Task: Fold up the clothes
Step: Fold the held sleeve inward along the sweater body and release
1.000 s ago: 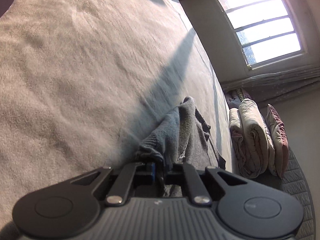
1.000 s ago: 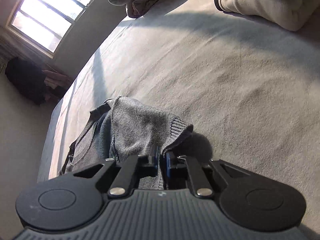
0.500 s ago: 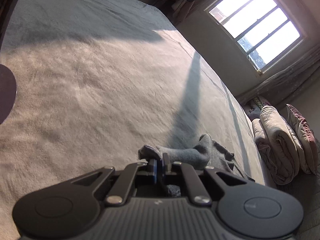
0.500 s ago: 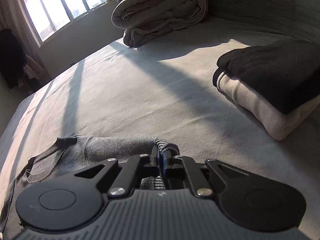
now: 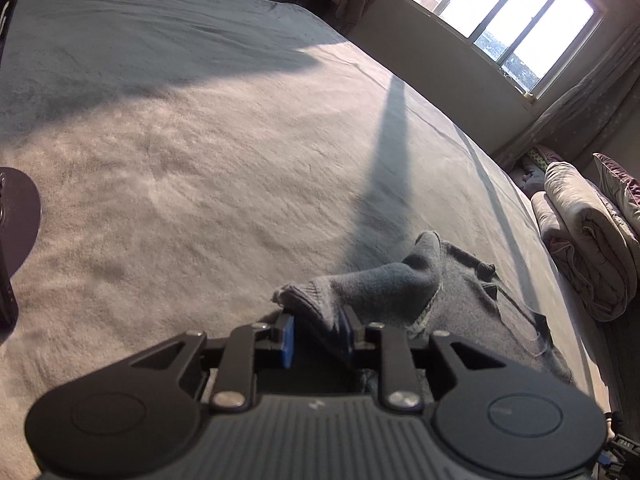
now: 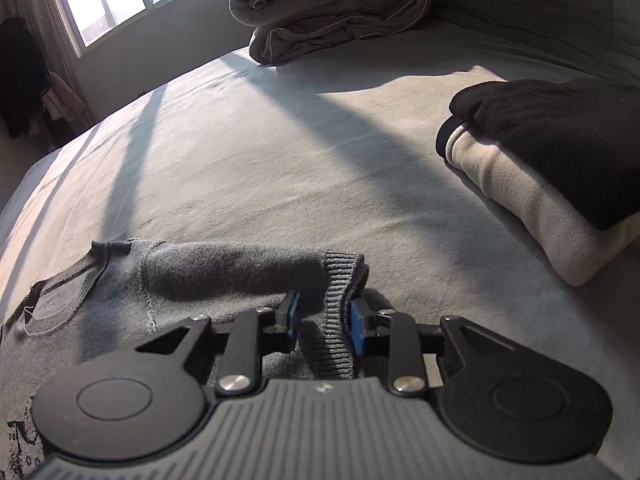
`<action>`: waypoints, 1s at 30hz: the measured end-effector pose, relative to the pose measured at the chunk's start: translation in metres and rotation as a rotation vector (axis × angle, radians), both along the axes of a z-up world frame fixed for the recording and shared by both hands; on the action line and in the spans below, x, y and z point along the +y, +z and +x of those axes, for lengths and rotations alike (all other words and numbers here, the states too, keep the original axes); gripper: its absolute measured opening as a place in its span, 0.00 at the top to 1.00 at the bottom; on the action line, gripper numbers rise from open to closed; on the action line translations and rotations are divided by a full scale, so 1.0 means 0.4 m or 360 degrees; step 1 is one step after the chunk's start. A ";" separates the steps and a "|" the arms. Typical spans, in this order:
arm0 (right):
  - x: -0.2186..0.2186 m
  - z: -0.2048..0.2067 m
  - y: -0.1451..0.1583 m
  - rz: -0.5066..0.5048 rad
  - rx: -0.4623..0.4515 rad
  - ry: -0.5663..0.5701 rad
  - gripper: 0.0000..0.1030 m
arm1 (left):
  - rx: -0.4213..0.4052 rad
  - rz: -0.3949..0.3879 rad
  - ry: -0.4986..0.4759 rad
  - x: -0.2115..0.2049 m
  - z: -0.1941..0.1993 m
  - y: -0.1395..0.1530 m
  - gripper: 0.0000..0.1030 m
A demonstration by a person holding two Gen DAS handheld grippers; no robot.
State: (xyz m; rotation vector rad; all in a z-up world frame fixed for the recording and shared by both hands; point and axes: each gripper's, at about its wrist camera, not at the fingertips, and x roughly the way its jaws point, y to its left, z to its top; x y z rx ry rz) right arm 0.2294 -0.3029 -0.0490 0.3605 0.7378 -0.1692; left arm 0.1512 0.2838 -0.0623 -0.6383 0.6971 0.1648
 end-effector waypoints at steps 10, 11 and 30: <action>-0.002 -0.165 0.034 0.0181 -0.0012 0.0095 0.48 | 0.0022 -0.0186 -0.0119 -0.033 -0.144 -0.014 0.71; 0.000 -0.183 0.035 0.0193 -0.0003 0.0110 0.48 | 0.0031 -0.0202 -0.0130 -0.038 -0.161 -0.017 0.71; -0.004 -0.517 -0.005 0.0553 0.0240 0.0299 0.66 | 0.0102 -0.0615 -0.0267 -0.080 -0.453 -0.078 0.75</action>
